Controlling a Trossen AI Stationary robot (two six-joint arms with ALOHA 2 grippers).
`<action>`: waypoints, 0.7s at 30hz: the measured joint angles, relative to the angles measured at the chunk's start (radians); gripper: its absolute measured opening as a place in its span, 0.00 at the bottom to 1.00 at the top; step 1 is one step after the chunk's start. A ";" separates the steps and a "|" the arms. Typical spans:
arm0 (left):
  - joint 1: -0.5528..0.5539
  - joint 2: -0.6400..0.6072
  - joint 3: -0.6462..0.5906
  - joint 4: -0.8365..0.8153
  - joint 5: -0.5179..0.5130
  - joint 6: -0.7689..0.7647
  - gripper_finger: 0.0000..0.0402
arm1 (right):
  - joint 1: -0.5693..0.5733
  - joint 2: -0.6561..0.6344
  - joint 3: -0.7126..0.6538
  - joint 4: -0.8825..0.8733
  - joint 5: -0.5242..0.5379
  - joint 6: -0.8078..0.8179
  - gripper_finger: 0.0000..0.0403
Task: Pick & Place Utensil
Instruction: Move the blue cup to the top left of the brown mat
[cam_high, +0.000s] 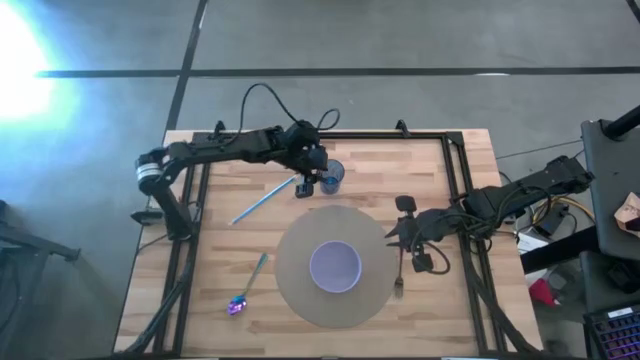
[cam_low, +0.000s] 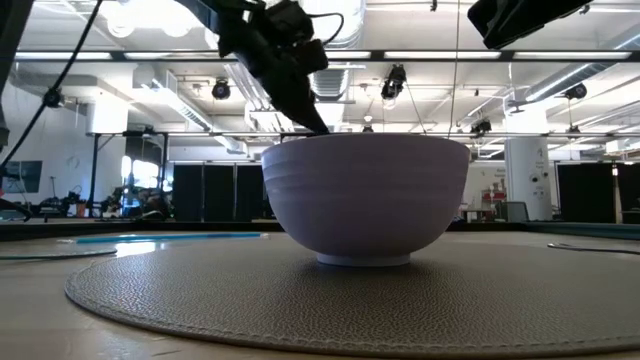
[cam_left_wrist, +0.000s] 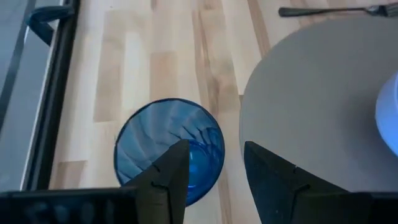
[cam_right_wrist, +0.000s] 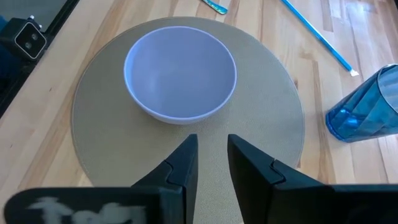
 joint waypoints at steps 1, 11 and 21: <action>0.000 0.007 0.000 0.000 0.001 0.002 0.37 | 0.000 0.000 0.000 0.000 0.000 -0.002 0.20; 0.000 0.057 -0.001 -0.011 0.012 0.009 0.37 | 0.000 0.000 -0.002 0.000 0.000 -0.006 0.19; 0.000 0.061 -0.002 -0.014 0.033 0.011 0.37 | 0.000 0.000 -0.002 0.001 0.000 -0.003 0.21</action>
